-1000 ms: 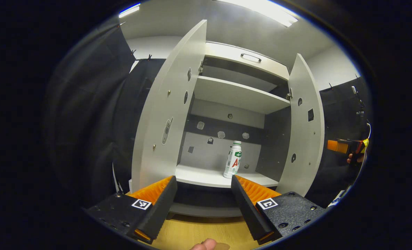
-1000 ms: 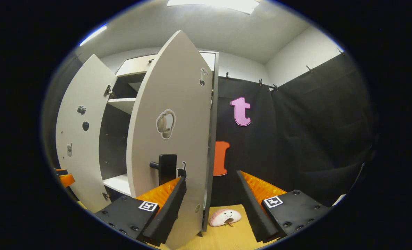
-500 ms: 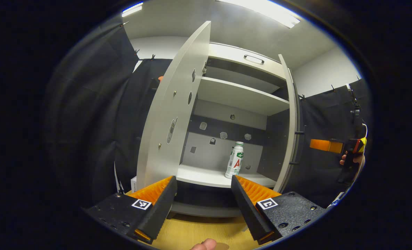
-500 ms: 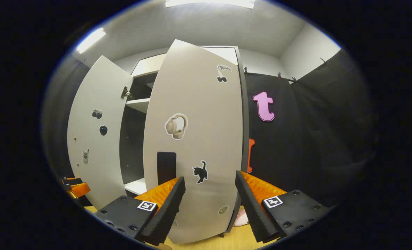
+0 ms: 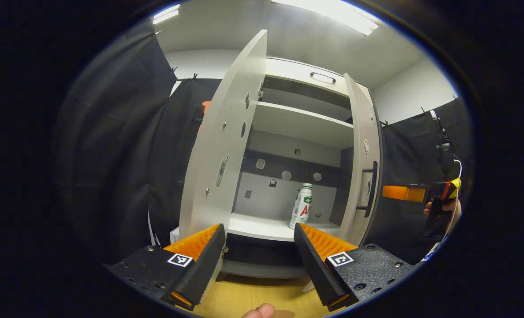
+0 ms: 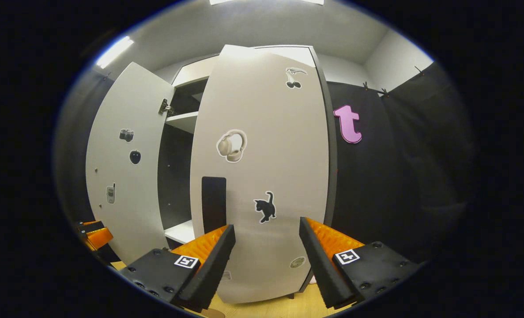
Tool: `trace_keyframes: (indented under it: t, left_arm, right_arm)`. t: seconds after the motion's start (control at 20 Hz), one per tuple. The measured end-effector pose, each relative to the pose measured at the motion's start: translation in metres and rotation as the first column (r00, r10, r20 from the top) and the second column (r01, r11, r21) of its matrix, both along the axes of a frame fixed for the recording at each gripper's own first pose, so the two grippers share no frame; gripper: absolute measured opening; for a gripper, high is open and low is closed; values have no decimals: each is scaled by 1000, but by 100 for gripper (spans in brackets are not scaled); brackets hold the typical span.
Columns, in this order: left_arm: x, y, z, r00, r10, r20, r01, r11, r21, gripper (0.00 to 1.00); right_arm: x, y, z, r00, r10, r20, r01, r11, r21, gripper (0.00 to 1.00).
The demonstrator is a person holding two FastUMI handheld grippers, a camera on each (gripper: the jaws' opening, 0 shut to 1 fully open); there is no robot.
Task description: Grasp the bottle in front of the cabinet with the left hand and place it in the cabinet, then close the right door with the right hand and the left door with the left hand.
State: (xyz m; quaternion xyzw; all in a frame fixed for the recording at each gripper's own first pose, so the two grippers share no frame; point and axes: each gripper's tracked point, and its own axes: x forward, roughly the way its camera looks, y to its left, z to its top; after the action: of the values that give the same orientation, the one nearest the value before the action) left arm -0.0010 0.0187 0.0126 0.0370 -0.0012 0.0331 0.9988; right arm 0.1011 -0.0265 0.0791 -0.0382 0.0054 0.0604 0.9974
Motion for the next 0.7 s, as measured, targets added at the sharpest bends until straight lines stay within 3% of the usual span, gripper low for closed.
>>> trace_keyframes:
  t: [0.05,0.1,0.25,0.3,0.7]
  left_arm:
    - [0,1,0,1000,2,1,-2,1000,0,95]
    - [0,2,2,1000,4,5,-4,1000,2,95]
    - [-4,6,12,999,19,47,-19,1000,-11,95]
    - [-6,6,16,998,21,57,-20,1000,-12,95]
    - [-21,30,82,981,118,151,-110,992,-60,92]
  right_arm:
    - [3,5,-4,1000,13,-11,-13,1000,3,88]
    - [8,10,-8,1000,21,-23,-21,1000,2,96]
    - [21,19,-19,999,22,-41,-22,1000,-3,96]
    - [25,20,-20,999,16,-38,-16,1000,1,88]
    - [44,31,-24,1000,-2,-25,1,1000,-18,89]
